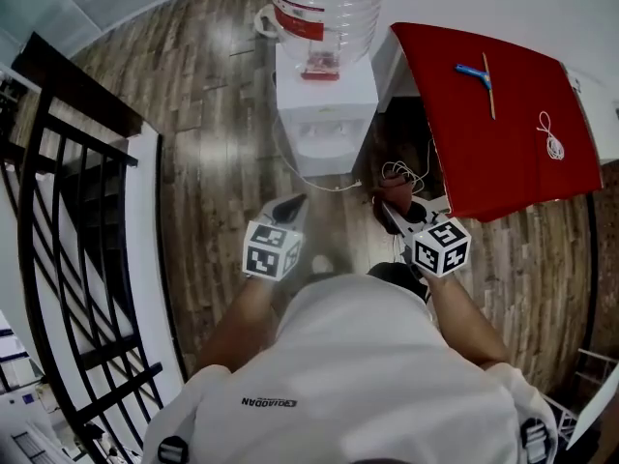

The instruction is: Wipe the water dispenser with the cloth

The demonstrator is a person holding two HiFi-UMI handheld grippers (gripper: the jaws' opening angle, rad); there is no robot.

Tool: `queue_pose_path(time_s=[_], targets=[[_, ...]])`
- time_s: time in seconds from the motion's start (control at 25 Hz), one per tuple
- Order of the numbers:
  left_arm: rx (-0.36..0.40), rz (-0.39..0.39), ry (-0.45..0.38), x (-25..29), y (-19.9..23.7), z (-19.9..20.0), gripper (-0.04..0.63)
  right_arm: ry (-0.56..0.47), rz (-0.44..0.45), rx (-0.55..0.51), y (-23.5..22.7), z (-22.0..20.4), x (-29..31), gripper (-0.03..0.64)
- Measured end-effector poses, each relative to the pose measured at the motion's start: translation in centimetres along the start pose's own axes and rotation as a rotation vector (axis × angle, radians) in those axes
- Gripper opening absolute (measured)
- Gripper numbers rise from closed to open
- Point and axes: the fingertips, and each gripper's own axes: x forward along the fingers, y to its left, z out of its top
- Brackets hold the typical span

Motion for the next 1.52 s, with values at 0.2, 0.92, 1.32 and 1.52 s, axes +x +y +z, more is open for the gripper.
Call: queue_pose_path(time_s=[0.2,0.92,1.32,1.52], targets=[[-0.022,-0.042,0.009,0.8,0.8,-0.1,-0.011,0.025,-0.046,-0.035,-1.7,1.3,1.5,0.057],[0.109,0.06,0.131,11.2,4.6,8.5,-0.011,0.296,-0.219,-0.546,-25.3,10.2,15.1,0.057],[0.182,0.169,0.328,18.8,4.7,8.7,-0.011,0.356,-0.127,-0.836,-34.9,17.2,28.4,0.057],[0.166,0.22,0.39,19.8,4.9,8.4,-0.011,0.357,-0.055,-0.914,-35.3,19.5,34.1,0.057]])
